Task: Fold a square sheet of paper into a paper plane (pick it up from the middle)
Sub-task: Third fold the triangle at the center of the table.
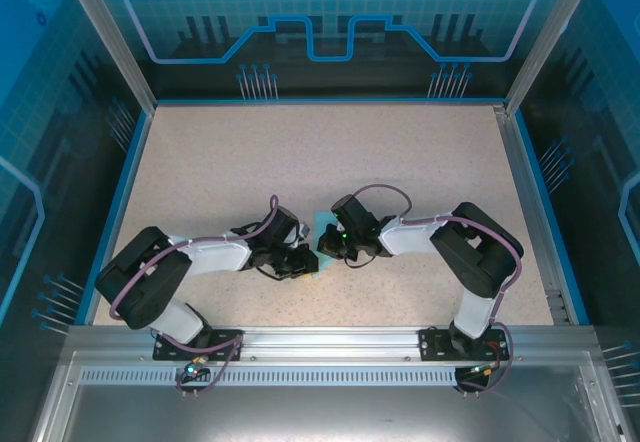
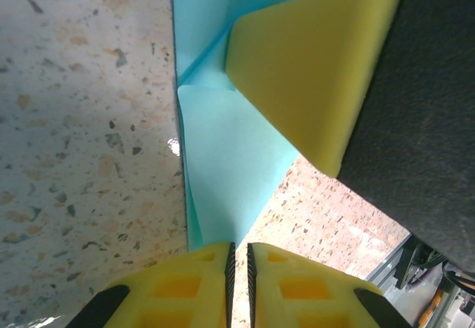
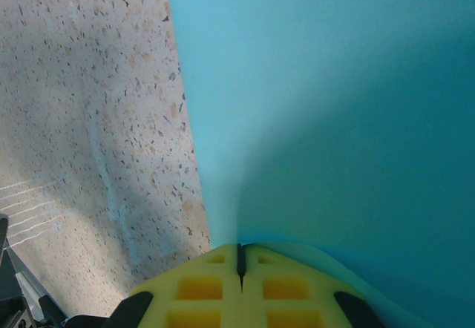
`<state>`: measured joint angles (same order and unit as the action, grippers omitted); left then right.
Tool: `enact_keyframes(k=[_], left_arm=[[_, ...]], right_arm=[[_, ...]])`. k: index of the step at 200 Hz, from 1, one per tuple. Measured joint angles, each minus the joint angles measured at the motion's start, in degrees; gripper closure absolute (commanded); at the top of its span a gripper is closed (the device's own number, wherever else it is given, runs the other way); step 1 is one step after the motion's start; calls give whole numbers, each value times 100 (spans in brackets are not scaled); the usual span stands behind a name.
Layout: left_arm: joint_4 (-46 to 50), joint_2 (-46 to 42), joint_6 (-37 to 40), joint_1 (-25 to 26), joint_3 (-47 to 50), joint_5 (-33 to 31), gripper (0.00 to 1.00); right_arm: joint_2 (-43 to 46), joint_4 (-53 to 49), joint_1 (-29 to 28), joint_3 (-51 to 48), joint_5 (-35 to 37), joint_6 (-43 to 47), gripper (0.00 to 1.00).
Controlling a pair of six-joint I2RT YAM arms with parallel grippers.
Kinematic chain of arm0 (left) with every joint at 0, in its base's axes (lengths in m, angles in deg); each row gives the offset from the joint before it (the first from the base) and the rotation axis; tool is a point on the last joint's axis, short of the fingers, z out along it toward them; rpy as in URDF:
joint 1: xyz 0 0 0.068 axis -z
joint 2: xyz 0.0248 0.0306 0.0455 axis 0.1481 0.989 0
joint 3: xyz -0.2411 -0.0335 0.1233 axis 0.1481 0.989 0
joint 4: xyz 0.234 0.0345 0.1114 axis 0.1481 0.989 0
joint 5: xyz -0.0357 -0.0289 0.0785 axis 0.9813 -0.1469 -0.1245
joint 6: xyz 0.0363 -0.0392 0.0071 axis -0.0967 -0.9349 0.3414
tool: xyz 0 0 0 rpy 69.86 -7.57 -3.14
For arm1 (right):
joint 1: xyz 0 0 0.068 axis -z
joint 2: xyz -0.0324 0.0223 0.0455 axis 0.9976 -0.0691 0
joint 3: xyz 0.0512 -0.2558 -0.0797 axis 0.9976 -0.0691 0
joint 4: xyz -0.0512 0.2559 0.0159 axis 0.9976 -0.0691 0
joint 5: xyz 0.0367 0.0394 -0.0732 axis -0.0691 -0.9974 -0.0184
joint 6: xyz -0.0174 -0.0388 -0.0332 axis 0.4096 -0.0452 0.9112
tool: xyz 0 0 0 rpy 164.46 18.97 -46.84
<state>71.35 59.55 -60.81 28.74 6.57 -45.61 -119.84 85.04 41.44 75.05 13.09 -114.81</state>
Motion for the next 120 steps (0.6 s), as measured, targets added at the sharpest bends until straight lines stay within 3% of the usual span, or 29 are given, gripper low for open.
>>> enact_keyframes(k=[120], left_arm=[[44, -4, 2, 4, -63, -87, 85]], right_arm=[[0, 52, 2, 0, 2, 7, 100]])
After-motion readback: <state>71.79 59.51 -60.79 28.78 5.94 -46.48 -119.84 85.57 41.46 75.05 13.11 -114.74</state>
